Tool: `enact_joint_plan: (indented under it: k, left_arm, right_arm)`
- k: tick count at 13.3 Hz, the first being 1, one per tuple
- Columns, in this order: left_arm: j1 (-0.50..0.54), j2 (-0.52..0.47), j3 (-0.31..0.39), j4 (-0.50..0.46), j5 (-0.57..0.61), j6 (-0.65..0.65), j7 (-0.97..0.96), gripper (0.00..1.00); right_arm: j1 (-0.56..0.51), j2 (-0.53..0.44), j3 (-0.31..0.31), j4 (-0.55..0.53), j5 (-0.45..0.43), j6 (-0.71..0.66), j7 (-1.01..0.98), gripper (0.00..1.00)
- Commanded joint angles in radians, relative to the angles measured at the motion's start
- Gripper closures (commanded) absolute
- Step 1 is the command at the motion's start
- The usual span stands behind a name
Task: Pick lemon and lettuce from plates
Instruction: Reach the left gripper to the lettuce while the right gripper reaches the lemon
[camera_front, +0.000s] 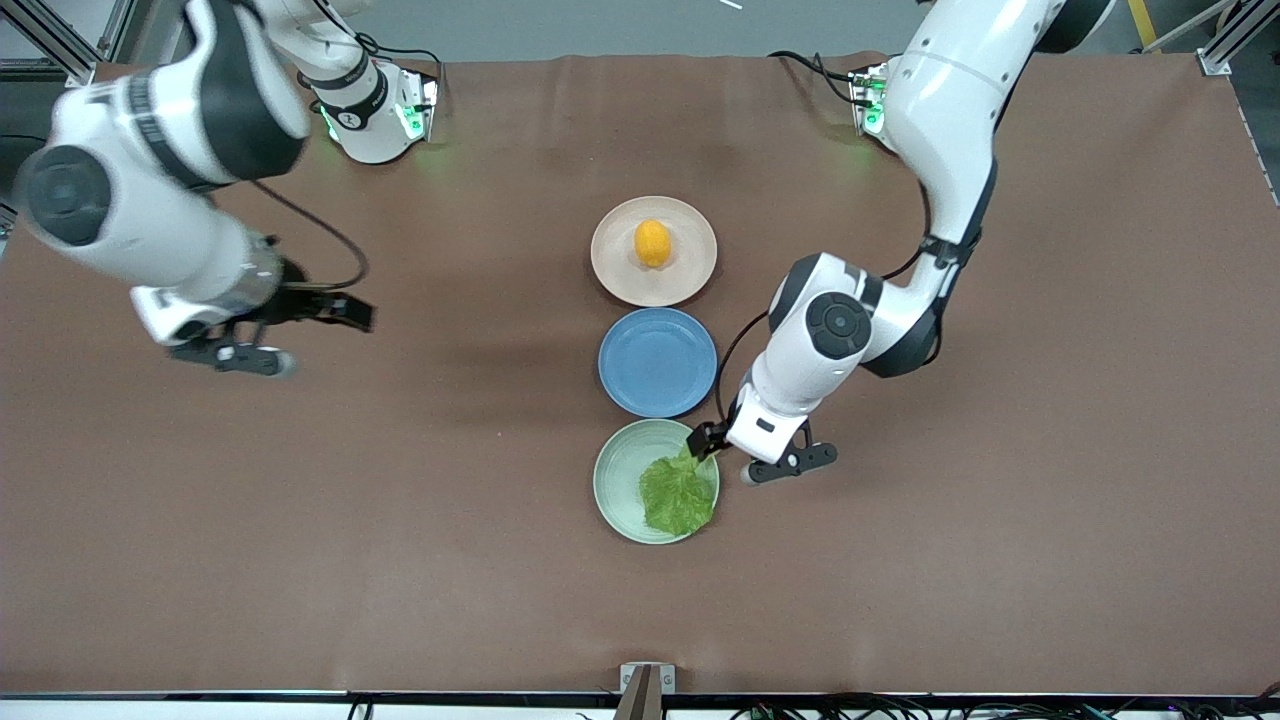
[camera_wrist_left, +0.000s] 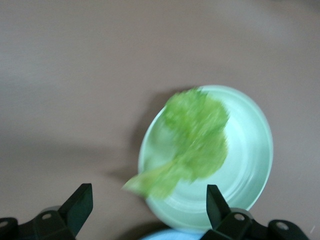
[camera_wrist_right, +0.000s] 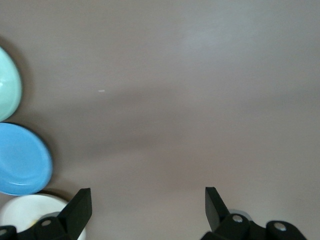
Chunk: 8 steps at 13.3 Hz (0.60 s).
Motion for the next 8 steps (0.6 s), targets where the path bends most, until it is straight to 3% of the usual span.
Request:
enact_joint_plan:
  k: [1, 4, 8]
  left_arm:
    - [-0.010, 0.079, 0.010, 0.080, -0.001, 0.080, -0.055, 0.00]
    - [-0.025, 0.136, 0.010, 0.106, -0.001, 0.176, -0.106, 0.00]
    - [-0.048, 0.166, 0.010, 0.106, 0.001, 0.182, -0.106, 0.01]
  right_arm:
    - [0.160, 0.011, -0.012, -0.094, 0.017, 0.139, 0.163, 0.00]
    - [0.347, 0.103, -0.013, -0.110, 0.014, 0.290, 0.425, 0.00]
    - [0.480, 0.247, -0.016, -0.108, 0.000, 0.466, 0.574, 0.00]
